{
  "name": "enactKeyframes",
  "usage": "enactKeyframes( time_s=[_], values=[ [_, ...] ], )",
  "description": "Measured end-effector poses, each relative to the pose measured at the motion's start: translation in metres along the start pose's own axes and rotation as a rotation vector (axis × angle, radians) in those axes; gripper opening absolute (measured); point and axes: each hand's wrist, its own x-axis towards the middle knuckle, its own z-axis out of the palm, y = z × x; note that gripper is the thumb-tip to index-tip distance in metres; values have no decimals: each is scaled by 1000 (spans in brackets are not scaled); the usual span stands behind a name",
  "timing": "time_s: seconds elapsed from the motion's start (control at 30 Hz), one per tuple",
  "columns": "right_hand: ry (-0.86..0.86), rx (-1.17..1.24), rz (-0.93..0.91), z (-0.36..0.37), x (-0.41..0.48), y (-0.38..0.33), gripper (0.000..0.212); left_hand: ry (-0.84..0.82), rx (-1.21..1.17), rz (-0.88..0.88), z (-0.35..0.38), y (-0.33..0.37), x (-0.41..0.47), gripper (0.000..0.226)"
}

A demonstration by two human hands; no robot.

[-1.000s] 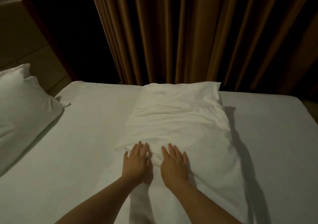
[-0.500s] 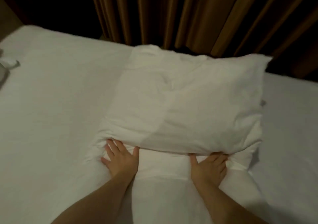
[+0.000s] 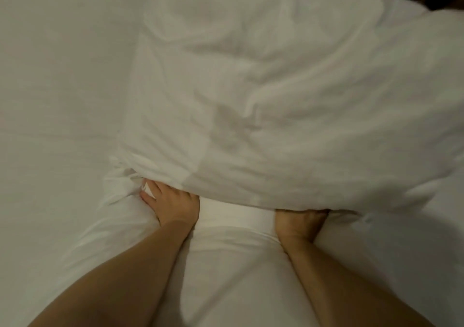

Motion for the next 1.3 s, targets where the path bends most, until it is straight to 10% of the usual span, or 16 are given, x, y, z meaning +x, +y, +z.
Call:
enactKeyframes(
  time_s=[0.37,0.53,0.8,1.3],
  values=[
    [-32,223,167,-26,-32,10,91,70,-148,52,-41,-10,-35,77],
    [106,167,-93,-74,-85,2,63,325,-369,431,-92,-7,-107,63],
    [334,54,-548,-156,-52,-59,56,417,-13,884,-168,59,-100,52],
    [242,13,-1034,-25,82,46,68,564,111,1268,-59,2,65,52]
  ],
)
